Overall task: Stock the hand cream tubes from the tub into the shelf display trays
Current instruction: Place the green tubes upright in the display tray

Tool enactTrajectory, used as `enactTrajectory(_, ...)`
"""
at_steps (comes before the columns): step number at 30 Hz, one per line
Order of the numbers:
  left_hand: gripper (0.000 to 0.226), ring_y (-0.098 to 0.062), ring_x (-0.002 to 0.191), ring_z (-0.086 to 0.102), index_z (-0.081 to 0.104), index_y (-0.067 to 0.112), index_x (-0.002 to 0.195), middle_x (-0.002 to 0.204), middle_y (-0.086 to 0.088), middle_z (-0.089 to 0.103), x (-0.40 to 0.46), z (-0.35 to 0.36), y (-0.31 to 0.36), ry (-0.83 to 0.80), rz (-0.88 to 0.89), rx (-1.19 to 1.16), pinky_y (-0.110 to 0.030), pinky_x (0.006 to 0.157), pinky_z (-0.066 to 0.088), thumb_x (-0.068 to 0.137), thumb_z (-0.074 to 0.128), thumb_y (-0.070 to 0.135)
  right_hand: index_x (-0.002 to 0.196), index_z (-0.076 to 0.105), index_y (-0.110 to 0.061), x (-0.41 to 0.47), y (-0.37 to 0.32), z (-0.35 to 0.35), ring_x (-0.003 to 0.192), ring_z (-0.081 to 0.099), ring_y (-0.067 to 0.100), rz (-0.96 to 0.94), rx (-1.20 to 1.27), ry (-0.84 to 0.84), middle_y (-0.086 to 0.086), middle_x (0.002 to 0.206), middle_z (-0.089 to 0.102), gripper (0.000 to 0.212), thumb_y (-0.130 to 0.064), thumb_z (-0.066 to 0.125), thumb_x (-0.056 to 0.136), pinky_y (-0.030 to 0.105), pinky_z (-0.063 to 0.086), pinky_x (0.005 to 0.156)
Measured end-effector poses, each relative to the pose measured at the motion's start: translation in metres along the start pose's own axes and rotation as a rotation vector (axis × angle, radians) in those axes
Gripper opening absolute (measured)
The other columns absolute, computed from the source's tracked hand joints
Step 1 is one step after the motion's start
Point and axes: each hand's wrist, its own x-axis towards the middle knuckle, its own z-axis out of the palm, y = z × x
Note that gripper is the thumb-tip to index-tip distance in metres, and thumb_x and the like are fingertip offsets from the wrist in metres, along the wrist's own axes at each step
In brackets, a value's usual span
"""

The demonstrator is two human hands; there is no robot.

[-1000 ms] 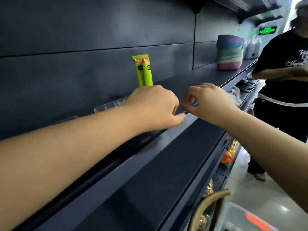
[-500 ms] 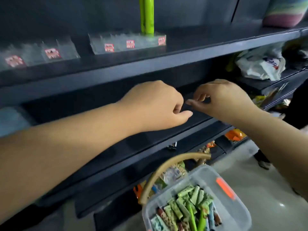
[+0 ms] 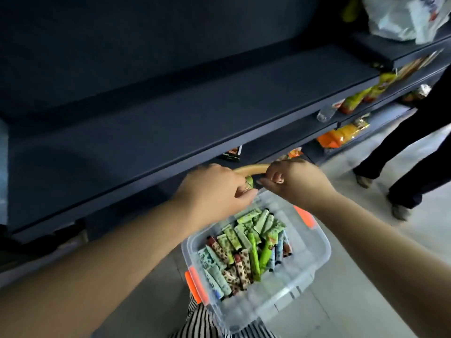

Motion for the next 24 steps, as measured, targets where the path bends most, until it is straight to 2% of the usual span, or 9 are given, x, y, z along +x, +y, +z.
enactTrajectory(5,0.049,-0.016,0.067,0.053,0.036,0.018,0.056,0.062,0.003,0.048,-0.006,0.055,-0.005,-0.129,-0.096,-0.044,-0.025,0.051,0.034,0.092,0.034,0.051,0.095,0.065,-0.018,-0.013,0.034,0.047,0.086,0.062,0.019,0.129,0.058,-0.196,-0.001,0.095,0.067,0.030,-0.044,0.051,0.090,0.030,0.052,0.072)
enactTrajectory(8,0.049,-0.015,0.065,0.051,0.032,0.019,0.055,0.061,0.005,0.045,-0.013,0.100,0.002,-0.189,-0.222,-0.070,-0.026,0.053,0.037,0.093,0.033,0.051,0.097,0.064,-0.020,-0.015,0.061,0.077,0.090,0.061,0.017,0.147,0.049,-0.333,-0.002,0.098,0.067,0.027,-0.042,0.050,0.090,0.025,0.046,0.069)
enactTrajectory(11,0.047,-0.017,0.066,0.054,0.037,0.017,0.058,0.065,0.004,0.051,-0.022,0.158,0.025,-0.268,-0.333,-0.115,-0.024,0.058,0.041,0.093,0.035,0.049,0.100,0.064,-0.019,-0.007,0.088,0.117,0.095,0.061,0.021,0.112,0.055,-0.470,0.002,0.102,0.068,0.030,-0.042,0.047,0.091,0.028,0.046,0.077)
enactTrajectory(14,0.041,-0.020,0.072,0.060,0.057,0.015,0.075,0.074,-0.001,0.062,-0.028,0.215,0.060,-0.320,-0.522,-0.218,-0.023,0.060,0.044,0.091,0.040,0.049,0.104,0.063,-0.014,-0.007,0.112,0.163,0.102,0.059,0.028,0.115,0.112,-0.638,0.009,0.108,0.066,0.034,-0.042,0.047,0.092,0.032,0.044,0.081)
enactTrajectory(16,0.041,-0.019,0.073,0.058,0.060,0.015,0.083,0.074,-0.003,0.059,-0.033,0.246,0.077,-0.366,-0.648,-0.259,-0.024,0.060,0.040,0.092,0.040,0.049,0.104,0.064,-0.014,-0.014,0.126,0.191,0.101,0.060,0.028,0.195,0.197,-0.702,0.010,0.107,0.067,0.034,-0.042,0.050,0.090,0.032,0.046,0.080)
enactTrajectory(18,0.041,-0.017,0.075,0.059,0.061,0.017,0.089,0.075,-0.001,0.060,-0.041,0.274,0.087,-0.393,-0.769,-0.328,-0.025,0.063,0.042,0.092,0.038,0.050,0.102,0.065,-0.012,-0.025,0.141,0.218,0.098,0.062,0.028,0.293,0.272,-0.759,0.010,0.104,0.068,0.034,-0.042,0.053,0.089,0.032,0.047,0.078)
enactTrajectory(20,0.046,-0.019,0.081,0.063,0.063,0.016,0.093,0.080,-0.003,0.064,-0.050,0.297,0.095,-0.410,-0.880,-0.379,-0.026,0.068,0.046,0.091,0.036,0.053,0.102,0.065,-0.009,-0.038,0.150,0.244,0.099,0.060,0.030,0.308,0.285,-0.850,0.013,0.105,0.067,0.036,-0.040,0.051,0.090,0.032,0.046,0.077)
enactTrajectory(24,0.038,-0.017,0.080,0.061,0.062,0.013,0.095,0.089,-0.005,0.066,-0.064,0.331,0.104,-0.462,-0.978,-0.424,-0.027,0.068,0.046,0.094,0.039,0.044,0.122,0.058,-0.011,-0.054,0.155,0.292,0.116,0.051,0.030,0.438,0.388,-0.926,0.014,0.124,0.059,0.040,-0.036,0.048,0.093,0.030,0.040,0.088)
